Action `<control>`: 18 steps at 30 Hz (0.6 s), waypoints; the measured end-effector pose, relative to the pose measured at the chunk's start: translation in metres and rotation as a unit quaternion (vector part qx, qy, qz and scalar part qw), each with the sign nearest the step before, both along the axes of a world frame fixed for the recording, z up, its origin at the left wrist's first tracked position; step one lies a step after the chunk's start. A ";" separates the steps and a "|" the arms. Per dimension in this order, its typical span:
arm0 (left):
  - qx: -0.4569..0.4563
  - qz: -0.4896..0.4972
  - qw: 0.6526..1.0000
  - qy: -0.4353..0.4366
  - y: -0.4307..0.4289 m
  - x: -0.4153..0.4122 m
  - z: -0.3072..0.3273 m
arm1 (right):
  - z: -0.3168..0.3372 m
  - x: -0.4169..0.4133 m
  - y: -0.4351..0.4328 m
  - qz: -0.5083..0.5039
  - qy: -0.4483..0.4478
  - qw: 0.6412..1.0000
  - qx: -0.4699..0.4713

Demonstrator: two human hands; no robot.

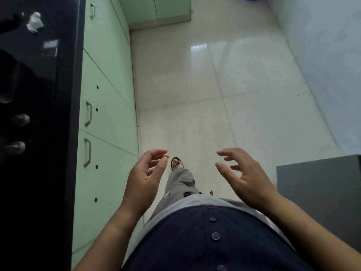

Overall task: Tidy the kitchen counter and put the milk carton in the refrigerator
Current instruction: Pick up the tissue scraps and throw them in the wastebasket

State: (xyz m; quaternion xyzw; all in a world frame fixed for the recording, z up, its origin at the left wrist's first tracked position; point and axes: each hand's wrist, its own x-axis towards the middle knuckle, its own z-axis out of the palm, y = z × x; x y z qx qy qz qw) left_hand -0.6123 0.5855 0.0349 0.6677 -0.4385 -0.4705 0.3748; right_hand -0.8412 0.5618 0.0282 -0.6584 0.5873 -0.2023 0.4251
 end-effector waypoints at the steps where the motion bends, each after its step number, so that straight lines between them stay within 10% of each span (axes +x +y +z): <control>1: -0.005 -0.005 1.000 -0.004 -0.026 0.007 0.003 | 0.003 0.006 -0.024 -0.001 0.002 1.000 -0.002; 18: 0.009 -0.039 0.998 -0.050 -0.357 0.050 0.004 | 0.001 0.055 -0.360 0.010 0.006 0.999 -0.035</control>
